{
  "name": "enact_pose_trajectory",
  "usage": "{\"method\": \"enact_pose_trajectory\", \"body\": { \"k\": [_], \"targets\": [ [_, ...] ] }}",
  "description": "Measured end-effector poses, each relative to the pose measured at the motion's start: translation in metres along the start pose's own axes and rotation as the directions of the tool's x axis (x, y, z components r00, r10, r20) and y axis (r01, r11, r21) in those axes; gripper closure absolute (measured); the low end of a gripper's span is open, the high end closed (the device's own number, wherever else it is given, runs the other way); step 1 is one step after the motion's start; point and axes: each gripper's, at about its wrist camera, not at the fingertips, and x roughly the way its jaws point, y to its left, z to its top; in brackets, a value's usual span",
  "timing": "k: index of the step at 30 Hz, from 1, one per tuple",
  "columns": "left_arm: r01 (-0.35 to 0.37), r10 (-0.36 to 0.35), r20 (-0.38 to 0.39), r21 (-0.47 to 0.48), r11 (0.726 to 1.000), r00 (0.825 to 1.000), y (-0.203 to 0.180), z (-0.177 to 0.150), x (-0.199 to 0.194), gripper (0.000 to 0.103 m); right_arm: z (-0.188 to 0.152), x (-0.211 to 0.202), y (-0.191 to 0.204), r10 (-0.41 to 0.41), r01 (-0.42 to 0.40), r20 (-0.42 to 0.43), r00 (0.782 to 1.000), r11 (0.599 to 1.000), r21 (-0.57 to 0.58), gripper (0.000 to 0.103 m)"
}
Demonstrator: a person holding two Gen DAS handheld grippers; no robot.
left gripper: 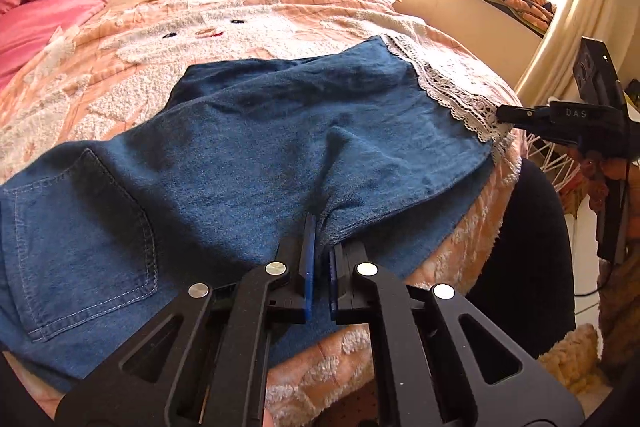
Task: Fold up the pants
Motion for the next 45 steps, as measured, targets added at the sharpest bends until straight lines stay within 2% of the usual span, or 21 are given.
{"method": "enact_pose_trajectory", "body": {
  "k": [4,8,13,14,15,16,20,22,24,26,29,31,33,34,36,37,41,43,45],
  "targets": [
    [0.005,-0.005,0.006,0.017,1.0,1.0,-0.004,-0.003,-0.011,0.102,-0.002,-0.005,-0.002,-0.023,0.023,0.003,1.0,0.999,-0.024,0.092],
    [-0.007,0.009,-0.037,0.037,0.999,0.999,-0.009,-0.011,0.001,0.102,-0.008,0.007,-0.009,-0.054,0.053,-0.029,0.998,0.998,-0.028,0.092],
    [-0.017,0.02,-0.062,0.037,0.999,0.998,-0.009,-0.019,0.011,0.101,-0.012,0.009,-0.012,-0.079,0.078,-0.024,0.997,0.996,-0.038,0.09],
    [-0.017,0.019,-0.065,0.032,0.999,0.998,-0.008,-0.019,0.012,0.101,-0.012,0.008,-0.01,-0.09,0.089,-0.019,0.996,0.995,-0.047,0.083],
    [-0.019,0.021,-0.066,0.031,0.999,0.998,-0.008,-0.02,0.013,0.101,-0.012,0.004,-0.008,-0.113,0.112,-0.011,0.994,0.992,-0.052,0.068],
    [-0.019,0.021,-0.065,0.03,0.999,0.998,-0.008,-0.02,0.013,0.101,-0.011,-0.002,-0.006,-0.147,0.147,0.006,0.989,0.987,-0.059,0.062],
    [-0.021,0.023,-0.06,0.032,0.999,0.998,-0.008,-0.021,0.012,0.101,-0.007,-0.029,0.015,-0.177,0.189,0.099,0.979,0.974,-0.126,0.06],
    [-0.025,0.027,-0.062,0.027,0.999,0.998,-0.009,-0.022,0.014,0.1,-0.007,-0.03,0.033,-0.138,0.155,0.107,0.985,0.972,-0.179,0.06],
    [-0.022,0.024,-0.062,0.023,0.999,0.998,-0.009,-0.022,0.015,0.099,-0.011,-0.018,0.053,-0.073,0.087,0.066,0.995,0.967,-0.239,0.06],
    [-0.021,0.022,-0.061,0.016,1.0,0.998,-0.008,-0.022,0.014,0.098,-0.016,0.002,0.068,-0.05,0.053,0.018,0.999,0.957,-0.286,0.06],
    [-0.015,0.016,-0.064,0.014,1.0,0.998,-0.009,-0.024,0.01,0.087,-0.026,0.035,0.072,-0.096,0.068,-0.071,0.993,0.945,-0.319,0.058],
    [0.015,-0.015,-0.072,-0.004,1.0,0.997,-0.006,-0.028,0.007,0.081,-0.032,0.056,0.063,-0.158,0.111,-0.128,0.979,0.942,-0.316,0.057],
    [0.042,-0.046,-0.089,-0.047,0.998,0.995,-0.001,-0.029,0.0,0.079,-0.035,0.06,0.064,-0.165,0.12,-0.112,0.98,0.937,-0.328,0.057],
    [0.052,-0.057,-0.081,-0.063,0.997,0.995,0.001,-0.028,-0.005,0.077,-0.036,0.059,0.066,-0.169,0.123,-0.109,0.98,0.933,-0.339,0.056],
    [0.065,-0.07,-0.048,-0.098,0.993,0.996,0.008,-0.028,-0.021,0.066,-0.035,0.056,0.069,-0.155,0.107,-0.11,0.982,0.93,-0.351,0.051],
    [0.061,-0.065,-0.03,-0.11,0.992,0.997,0.011,-0.027,-0.028,0.066,-0.035,0.053,0.07,-0.151,0.106,-0.105,0.983,0.93,-0.351,0.051],
    [-0.025,0.035,0.047,-0.188,0.982,0.998,0.039,-0.025,-0.065,0.061,-0.031,0.034,0.073,-0.087,0.059,-0.069,0.994,0.943,-0.329,0.047],
    [-0.112,0.132,0.065,-0.247,0.962,0.989,0.061,-0.029,-0.082,0.055,-0.03,0.029,0.077,-0.059,0.035,-0.062,0.996,0.945,-0.324,0.047],
    [-0.196,0.229,0.068,-0.322,0.926,0.971,0.085,-0.034,-0.096,0.045,-0.029,0.029,0.082,-0.042,0.018,-0.067,0.997,0.943,-0.331,0.046]
  ]
}}
